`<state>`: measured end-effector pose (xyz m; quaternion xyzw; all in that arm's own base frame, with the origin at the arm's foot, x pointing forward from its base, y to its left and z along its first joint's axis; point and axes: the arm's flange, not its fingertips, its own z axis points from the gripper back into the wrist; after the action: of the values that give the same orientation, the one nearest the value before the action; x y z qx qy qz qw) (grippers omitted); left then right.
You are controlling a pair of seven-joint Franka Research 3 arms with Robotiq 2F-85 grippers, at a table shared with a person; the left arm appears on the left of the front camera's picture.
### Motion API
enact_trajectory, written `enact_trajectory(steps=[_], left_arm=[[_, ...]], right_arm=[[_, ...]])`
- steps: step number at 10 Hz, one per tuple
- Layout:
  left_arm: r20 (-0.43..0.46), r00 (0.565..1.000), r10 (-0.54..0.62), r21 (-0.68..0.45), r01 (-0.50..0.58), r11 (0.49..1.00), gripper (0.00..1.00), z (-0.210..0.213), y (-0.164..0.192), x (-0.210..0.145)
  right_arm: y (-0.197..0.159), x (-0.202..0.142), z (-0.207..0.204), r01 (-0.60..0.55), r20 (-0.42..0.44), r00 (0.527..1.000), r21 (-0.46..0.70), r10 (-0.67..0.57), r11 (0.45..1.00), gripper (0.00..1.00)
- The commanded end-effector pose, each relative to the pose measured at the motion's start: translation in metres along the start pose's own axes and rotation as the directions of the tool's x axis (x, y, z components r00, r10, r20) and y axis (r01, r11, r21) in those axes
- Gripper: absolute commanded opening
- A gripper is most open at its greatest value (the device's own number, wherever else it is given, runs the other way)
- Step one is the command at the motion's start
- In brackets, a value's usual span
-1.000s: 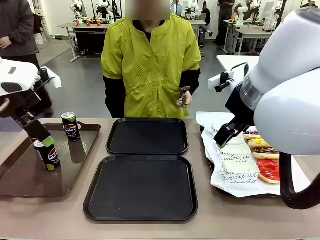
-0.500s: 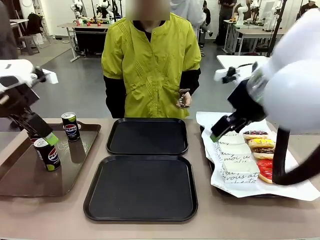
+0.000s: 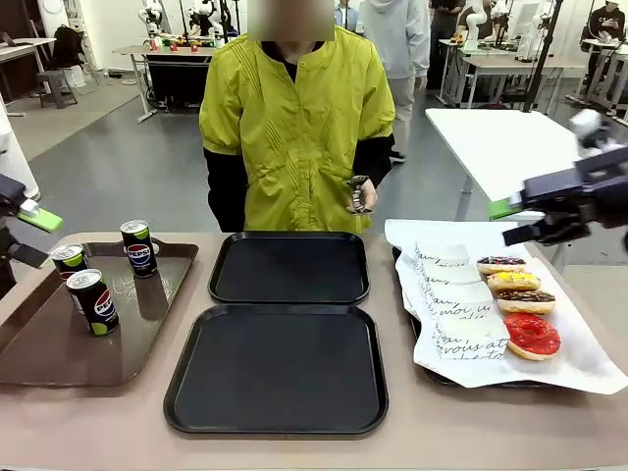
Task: Set up donuts and drinks on trays.
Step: Pick up one Pepsi coke and place it on the Flat Tray.
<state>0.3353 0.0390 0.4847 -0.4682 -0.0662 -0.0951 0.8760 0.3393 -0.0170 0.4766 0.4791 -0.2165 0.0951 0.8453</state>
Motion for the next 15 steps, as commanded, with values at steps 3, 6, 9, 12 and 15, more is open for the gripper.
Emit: enact_trajectory(steps=[3,6,9,12,15], left_arm=[[0.101,0.964,0.247,-0.181,-0.226,0.957,1.0,0.026,0.052,-0.014],[0.117,0.955,0.274,-0.196,-0.248,0.949,1.0,0.057,0.064,-0.04],[0.097,0.965,0.244,-0.203,-0.221,0.954,1.0,0.082,0.07,-0.067],[0.066,0.969,0.24,-0.187,-0.224,0.956,1.0,0.091,0.078,-0.072],[0.092,0.96,0.265,-0.203,-0.243,0.949,1.0,0.086,0.072,-0.072]], right_arm=[[-0.055,-0.106,0.039,0.294,0.122,0.931,0.301,-0.343,0.907,1.0],[-0.052,-0.136,0.066,0.313,0.111,0.931,0.255,-0.349,0.915,1.0],[-0.04,-0.151,0.08,0.303,0.099,0.938,0.235,-0.333,0.924,1.0],[-0.028,-0.155,0.082,0.268,0.066,0.954,0.247,-0.292,0.931,1.0],[-0.062,-0.101,0.138,0.303,0.089,0.939,0.25,-0.333,0.92,1.0]])
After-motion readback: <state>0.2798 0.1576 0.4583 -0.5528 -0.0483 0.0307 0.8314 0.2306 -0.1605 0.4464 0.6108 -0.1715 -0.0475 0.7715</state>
